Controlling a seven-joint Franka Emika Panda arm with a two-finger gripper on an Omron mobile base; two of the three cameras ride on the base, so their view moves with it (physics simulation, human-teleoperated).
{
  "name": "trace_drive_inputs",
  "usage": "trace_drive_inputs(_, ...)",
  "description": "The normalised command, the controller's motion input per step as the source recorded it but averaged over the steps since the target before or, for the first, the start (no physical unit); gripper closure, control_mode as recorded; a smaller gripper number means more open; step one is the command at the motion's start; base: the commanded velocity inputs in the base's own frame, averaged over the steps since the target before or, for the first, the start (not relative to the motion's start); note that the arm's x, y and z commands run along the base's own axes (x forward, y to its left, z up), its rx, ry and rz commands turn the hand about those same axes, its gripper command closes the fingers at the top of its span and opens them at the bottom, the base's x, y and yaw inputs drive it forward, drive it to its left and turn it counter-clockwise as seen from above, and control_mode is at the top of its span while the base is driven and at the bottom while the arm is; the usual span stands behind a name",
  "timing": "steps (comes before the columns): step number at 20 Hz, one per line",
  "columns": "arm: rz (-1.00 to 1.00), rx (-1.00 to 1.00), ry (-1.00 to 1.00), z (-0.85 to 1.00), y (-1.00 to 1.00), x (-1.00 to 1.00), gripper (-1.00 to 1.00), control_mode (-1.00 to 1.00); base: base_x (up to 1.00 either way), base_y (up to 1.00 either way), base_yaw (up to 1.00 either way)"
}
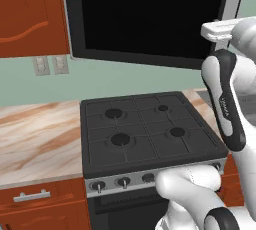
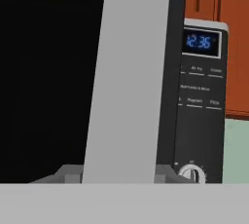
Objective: The microwave is finished heating the steak and lemon wedge. Take the bowl containing the food and place it on the dining counter.
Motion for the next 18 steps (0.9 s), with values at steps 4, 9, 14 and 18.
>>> trace_drive_inputs(4,-0.12,0.0,0.0,0.47,0.77,-1.0,1.0,-1.0,0.0,0.0,0.0)
trace_drive_inputs(9,-0.13,0.0,0.0,0.39,0.75,-1.0,-1.0,-1.0,0.0,0.0,0.0)
trace_drive_inputs(14,-0.17,0.0,0.02,0.23,0.67,-1.0,-1.0,-1.0,0.0,0.0,0.0)
trace_drive_inputs(18,-0.19,-0.01,0.06,0.04,0.5,-1.0,-1.0,-1.0,0.0,0.0,0.0)
